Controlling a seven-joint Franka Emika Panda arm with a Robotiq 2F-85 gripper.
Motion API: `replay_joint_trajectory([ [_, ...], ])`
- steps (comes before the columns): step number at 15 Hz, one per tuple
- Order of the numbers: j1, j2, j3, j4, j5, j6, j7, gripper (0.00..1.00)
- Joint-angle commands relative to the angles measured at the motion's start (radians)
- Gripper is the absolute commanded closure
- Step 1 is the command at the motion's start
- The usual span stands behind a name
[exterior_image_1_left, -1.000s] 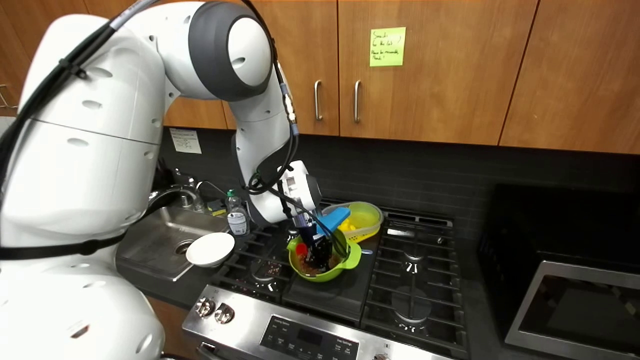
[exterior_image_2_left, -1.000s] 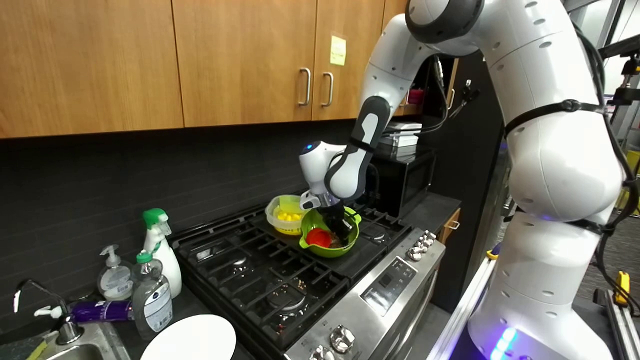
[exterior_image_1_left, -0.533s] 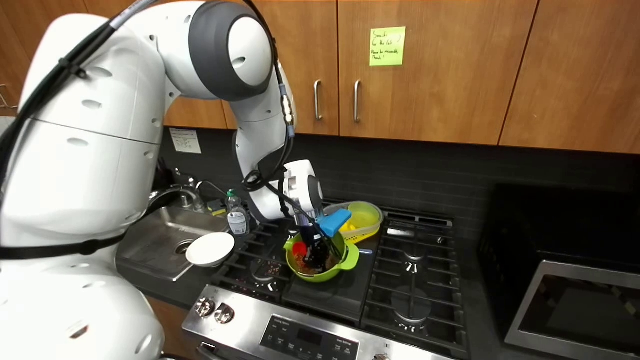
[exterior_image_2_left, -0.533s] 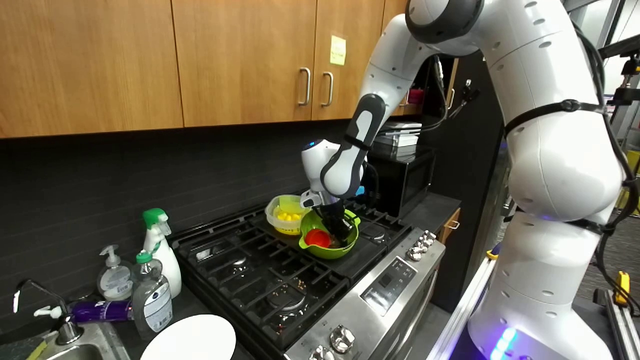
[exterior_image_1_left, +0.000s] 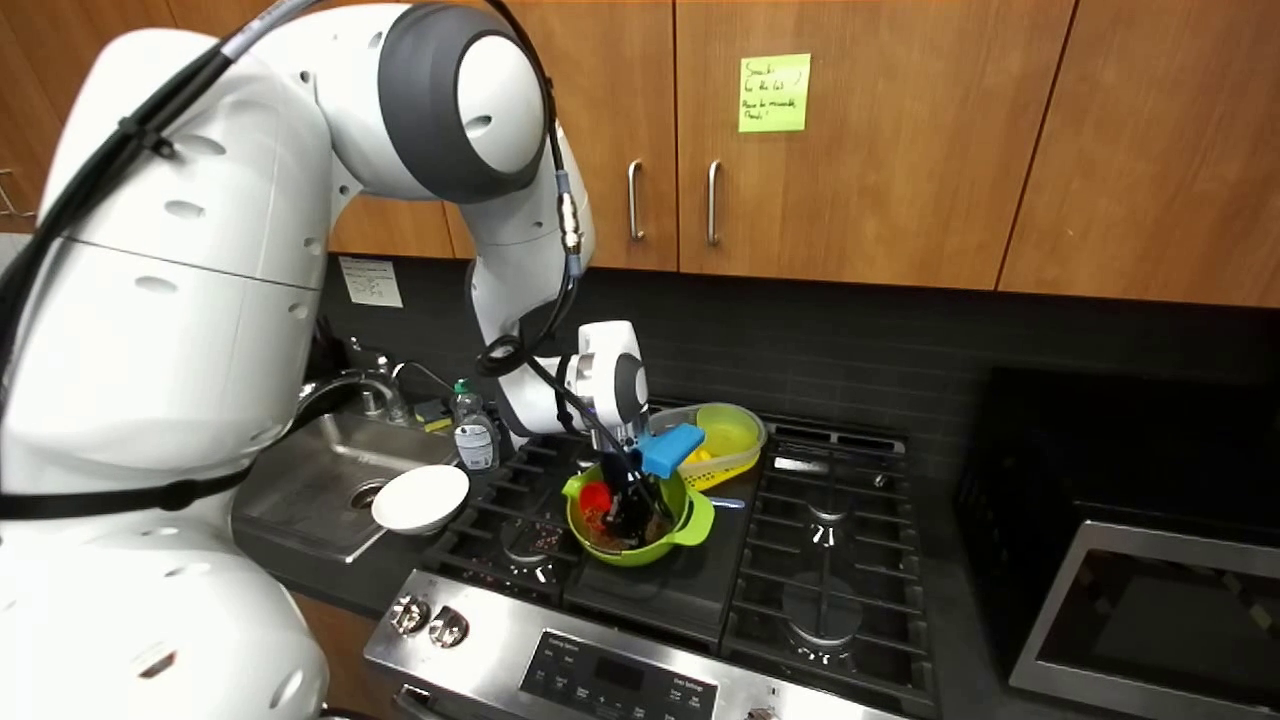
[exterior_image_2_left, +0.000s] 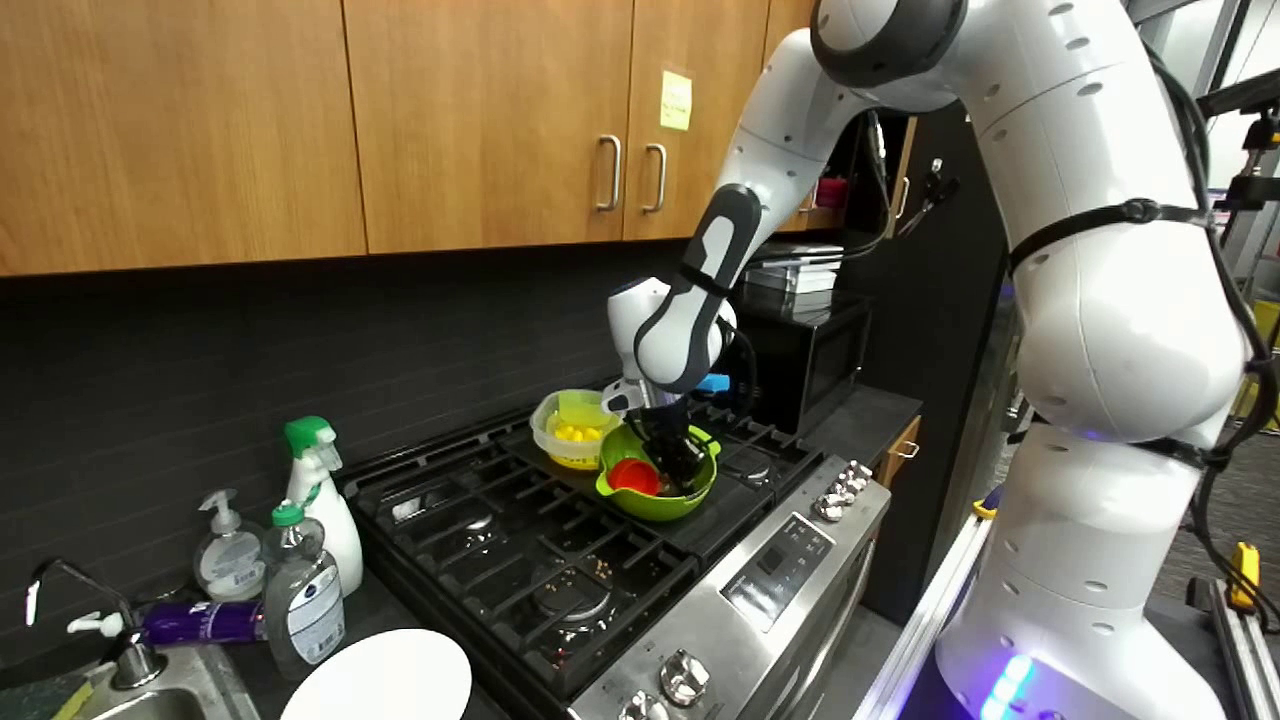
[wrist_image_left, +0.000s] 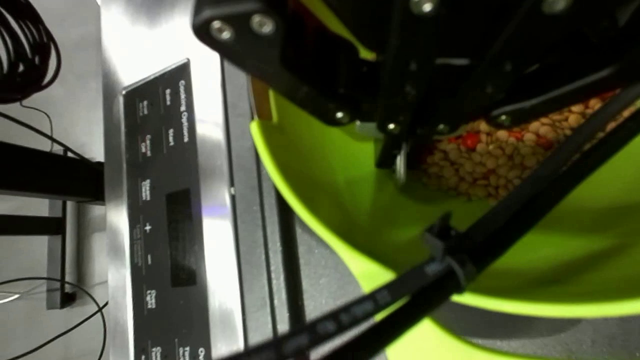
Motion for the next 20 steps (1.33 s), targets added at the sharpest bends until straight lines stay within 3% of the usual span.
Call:
replay_joint_trajectory([
  [1,0.005,0.052,0.019,-0.003,0.101,0.002,-0.077,0.99],
  [6,0.016,0.054,0.01,-0.001,0.129,0.003,-0.096,0.99],
  [12,-0.067,0.07,0.047,0.019,0.308,0.026,-0.281,0.99],
  [15,-0.065,0.074,0.042,0.021,0.351,0.024,-0.323,0.99],
  [20,-0.016,0.081,0.015,0.038,0.328,-0.04,-0.284,0.99],
])
